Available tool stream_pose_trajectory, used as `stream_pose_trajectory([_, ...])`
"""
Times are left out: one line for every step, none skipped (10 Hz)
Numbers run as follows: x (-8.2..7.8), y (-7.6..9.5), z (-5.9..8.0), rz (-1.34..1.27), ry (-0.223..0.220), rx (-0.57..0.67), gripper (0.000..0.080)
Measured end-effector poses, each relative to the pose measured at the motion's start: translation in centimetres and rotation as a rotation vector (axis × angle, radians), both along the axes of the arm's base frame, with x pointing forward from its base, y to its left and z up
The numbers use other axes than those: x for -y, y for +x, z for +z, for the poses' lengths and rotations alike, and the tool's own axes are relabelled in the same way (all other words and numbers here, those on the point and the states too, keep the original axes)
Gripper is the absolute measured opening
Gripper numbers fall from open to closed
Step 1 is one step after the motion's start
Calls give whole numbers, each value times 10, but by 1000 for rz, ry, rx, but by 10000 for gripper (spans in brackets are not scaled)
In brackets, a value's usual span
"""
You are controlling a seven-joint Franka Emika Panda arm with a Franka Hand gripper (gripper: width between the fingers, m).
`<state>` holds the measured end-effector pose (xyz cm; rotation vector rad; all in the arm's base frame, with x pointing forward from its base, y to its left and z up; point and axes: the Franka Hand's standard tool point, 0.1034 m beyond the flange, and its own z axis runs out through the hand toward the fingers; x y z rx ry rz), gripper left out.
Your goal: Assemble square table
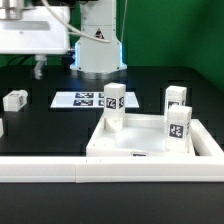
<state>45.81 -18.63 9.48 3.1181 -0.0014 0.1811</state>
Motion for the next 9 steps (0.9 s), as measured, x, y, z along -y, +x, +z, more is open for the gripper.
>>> stream_pose_trajectory([-5,3,1,31,-11,5,649])
stream_pose_trajectory([-8,3,-1,23,-2,-4,649])
stream_pose_trajectory([-9,2,-2,14,11,-18,649])
stream_pose_trajectory([-9,2,-2,11,13,-20,649])
stream_pose_trajectory([-16,-9,-12,-35,41,-88,649])
stream_pose_trajectory([-16,-27,-29,-58,62,-215,649])
stream_pose_trajectory([3,-37,-38,-73,74,-308,649])
stream_pose_trajectory([20,-52,-48,-89,75,-411,649])
stream_pose_trajectory([30,-63,-54,-96,76,-482,649])
